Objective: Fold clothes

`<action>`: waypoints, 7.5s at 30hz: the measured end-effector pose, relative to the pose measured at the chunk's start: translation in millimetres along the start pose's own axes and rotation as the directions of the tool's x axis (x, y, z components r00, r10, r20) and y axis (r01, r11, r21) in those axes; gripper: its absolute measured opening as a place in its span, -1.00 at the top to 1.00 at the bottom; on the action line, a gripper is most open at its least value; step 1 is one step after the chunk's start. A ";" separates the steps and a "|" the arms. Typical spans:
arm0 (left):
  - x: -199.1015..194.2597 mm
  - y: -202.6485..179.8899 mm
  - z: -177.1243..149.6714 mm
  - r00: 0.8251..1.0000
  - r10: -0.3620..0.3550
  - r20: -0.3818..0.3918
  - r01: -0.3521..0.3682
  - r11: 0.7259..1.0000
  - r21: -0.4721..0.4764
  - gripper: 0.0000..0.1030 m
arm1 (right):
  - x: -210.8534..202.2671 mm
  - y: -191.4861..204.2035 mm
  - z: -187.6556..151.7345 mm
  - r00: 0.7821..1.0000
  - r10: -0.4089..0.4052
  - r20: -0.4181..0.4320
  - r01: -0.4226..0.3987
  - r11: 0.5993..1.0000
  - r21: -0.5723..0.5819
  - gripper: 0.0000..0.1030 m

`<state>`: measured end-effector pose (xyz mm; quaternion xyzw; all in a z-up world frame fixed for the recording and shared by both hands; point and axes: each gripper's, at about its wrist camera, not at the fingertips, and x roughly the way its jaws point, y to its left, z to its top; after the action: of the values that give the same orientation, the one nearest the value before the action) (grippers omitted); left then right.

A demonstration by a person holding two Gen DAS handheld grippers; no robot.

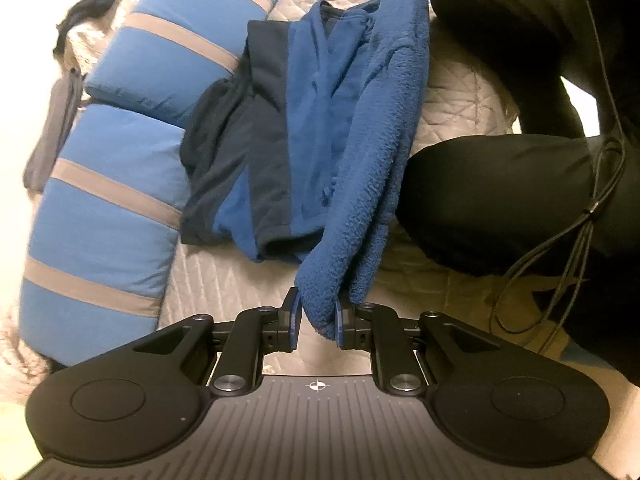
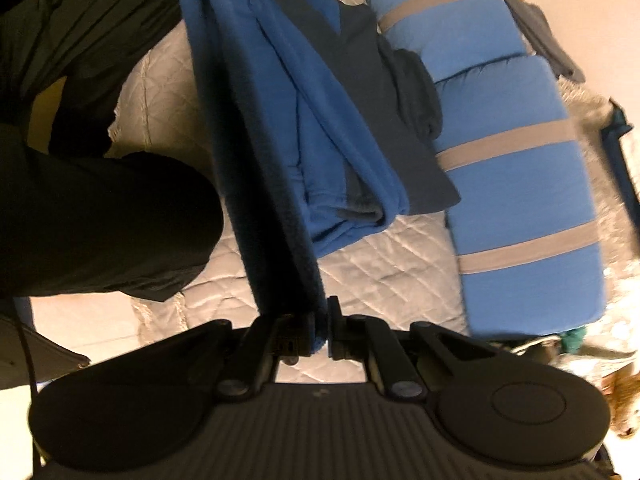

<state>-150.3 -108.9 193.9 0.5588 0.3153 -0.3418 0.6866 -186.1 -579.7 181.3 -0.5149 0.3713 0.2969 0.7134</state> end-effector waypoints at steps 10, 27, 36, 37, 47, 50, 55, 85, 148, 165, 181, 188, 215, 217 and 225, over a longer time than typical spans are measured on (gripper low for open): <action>20.5 32.8 4.1 0.995 -0.096 -0.025 0.095 0.995 -0.036 0.66 | 22.0 -33.0 6.4 0.996 0.089 -0.016 -0.089 0.996 0.029 0.90; 74.8 68.0 17.5 0.992 -0.093 -0.085 0.090 0.995 -0.036 0.66 | 80.1 -84.5 14.8 0.994 0.107 -0.019 -0.105 0.992 0.073 0.90; 106.3 84.1 26.0 0.992 -0.060 -0.111 0.057 0.998 -0.032 0.66 | 114.2 -101.9 22.6 0.997 0.070 -0.028 -0.068 0.995 0.078 0.90; 110.1 86.6 26.6 0.992 -0.059 -0.113 0.055 0.998 -0.034 0.66 | 118.4 -103.2 23.6 0.997 0.067 -0.031 -0.064 0.995 0.077 0.90; 150.3 102.9 31.1 0.990 -0.046 -0.130 0.038 0.997 -0.064 0.66 | 159.0 -114.6 23.7 0.998 0.035 -0.057 -0.031 0.997 0.071 0.90; 163.5 106.9 31.5 0.990 -0.046 -0.136 0.036 0.996 -0.077 0.66 | 172.7 -116.0 23.1 0.997 0.032 -0.069 -0.028 0.997 0.066 0.90; 182.4 108.4 30.8 0.988 -0.054 -0.145 0.042 0.996 -0.085 0.66 | 195.3 -116.0 24.1 0.996 0.034 -0.086 -0.028 0.998 0.065 0.90; 159.3 130.8 37.4 0.990 0.134 0.040 -0.116 0.947 -0.300 -0.42 | 185.8 -145.4 36.6 0.993 -0.110 0.033 0.097 0.960 0.261 -0.59; 224.6 139.2 -93.4 0.874 -0.029 0.484 0.449 0.427 -0.785 -0.28 | 169.7 -109.9 -83.3 0.928 -0.078 0.364 -0.254 0.584 0.771 -0.59; 243.6 130.1 -113.6 0.737 0.087 0.670 0.640 0.229 -0.734 0.65 | 164.0 -102.6 -79.5 0.936 -0.083 0.343 -0.245 0.546 0.801 -0.59; 255.0 128.7 -119.3 0.864 0.141 0.484 0.484 0.038 -0.874 0.66 | 209.1 -132.2 -112.1 0.882 -0.177 0.438 -0.365 0.331 0.870 -0.53; 256.5 126.5 -116.4 0.877 0.130 0.462 0.460 0.050 -0.887 0.66 | 252.5 -150.3 -105.5 0.856 -0.155 0.494 -0.442 0.275 0.853 -0.53; 273.7 134.6 -120.1 0.817 0.117 0.564 0.569 -0.015 -0.822 0.48 | 282.4 -163.3 -112.7 0.796 -0.144 0.588 -0.593 0.007 0.805 0.70; 270.1 135.8 -120.4 0.811 0.143 0.568 0.577 -0.026 -0.817 0.66 | 283.3 -163.0 -112.5 0.800 -0.147 0.582 -0.589 -0.005 0.808 0.70; 242.2 141.9 -110.2 0.821 0.213 0.529 0.535 0.034 -0.844 0.72 | 256.0 -168.0 -102.8 0.794 -0.193 0.576 -0.579 0.050 0.814 0.72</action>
<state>98.1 -8.8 55.3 -0.2296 0.3235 -0.2473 0.8840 66.6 -716.6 33.8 0.2768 0.3176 0.1981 0.8850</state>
